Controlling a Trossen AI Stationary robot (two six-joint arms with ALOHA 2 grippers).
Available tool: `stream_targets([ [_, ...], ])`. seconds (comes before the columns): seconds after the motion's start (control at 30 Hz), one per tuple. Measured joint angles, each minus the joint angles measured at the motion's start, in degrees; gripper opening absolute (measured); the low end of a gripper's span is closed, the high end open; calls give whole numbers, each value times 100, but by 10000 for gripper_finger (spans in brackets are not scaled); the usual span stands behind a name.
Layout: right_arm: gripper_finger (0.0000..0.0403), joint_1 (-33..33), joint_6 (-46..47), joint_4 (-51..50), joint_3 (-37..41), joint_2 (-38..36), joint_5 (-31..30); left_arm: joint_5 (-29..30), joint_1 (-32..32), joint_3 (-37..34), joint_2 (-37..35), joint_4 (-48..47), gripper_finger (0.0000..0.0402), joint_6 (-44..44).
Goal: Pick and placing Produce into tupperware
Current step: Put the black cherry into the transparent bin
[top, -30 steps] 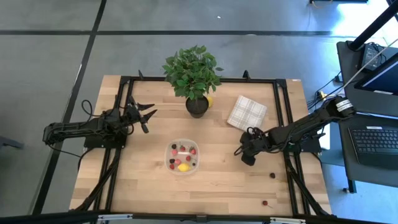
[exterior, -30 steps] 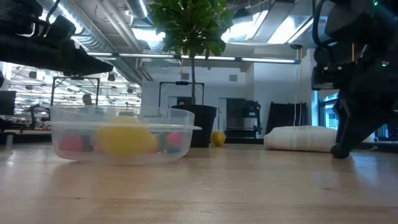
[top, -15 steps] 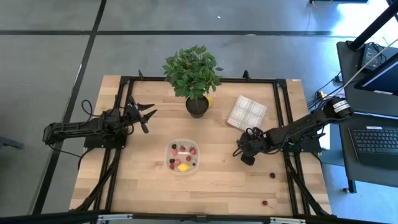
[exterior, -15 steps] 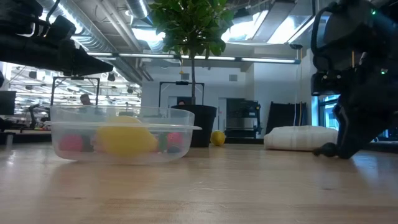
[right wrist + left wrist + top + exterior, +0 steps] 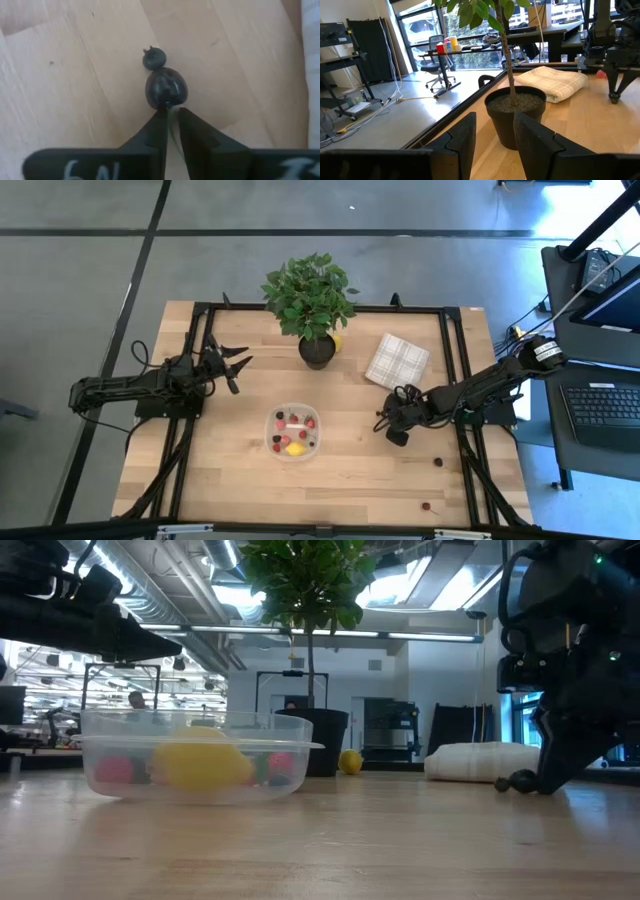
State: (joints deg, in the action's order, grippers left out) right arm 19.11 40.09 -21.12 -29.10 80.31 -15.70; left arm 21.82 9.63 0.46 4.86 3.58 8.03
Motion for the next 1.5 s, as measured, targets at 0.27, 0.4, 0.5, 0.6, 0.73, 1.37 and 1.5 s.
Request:
stream_targets([
  [0.27,13,-4,-2,22,4,2,-15,0,0,1,-1,1,126,-2],
  [0.4,7,-4,11,22,4,2,-13,0,-1,1,-1,1,126,-2],
  [0.5,6,-4,35,41,7,2,-13,0,0,0,0,-1,126,-3],
  [0.6,4,-7,34,-20,-47,-32,0,0,0,1,1,1,126,-4],
  [0.73,3,-19,-8,-629,-435,-143,-61,-1,0,1,1,0,126,-2],
  [1.37,1,-155,-3150,1112,-2933,475,-443,-2,0,1,0,1,126,-4],
  [1.5,1,-323,-3609,1485,-3255,1302,96,-2,0,1,1,1,126,-4],
])
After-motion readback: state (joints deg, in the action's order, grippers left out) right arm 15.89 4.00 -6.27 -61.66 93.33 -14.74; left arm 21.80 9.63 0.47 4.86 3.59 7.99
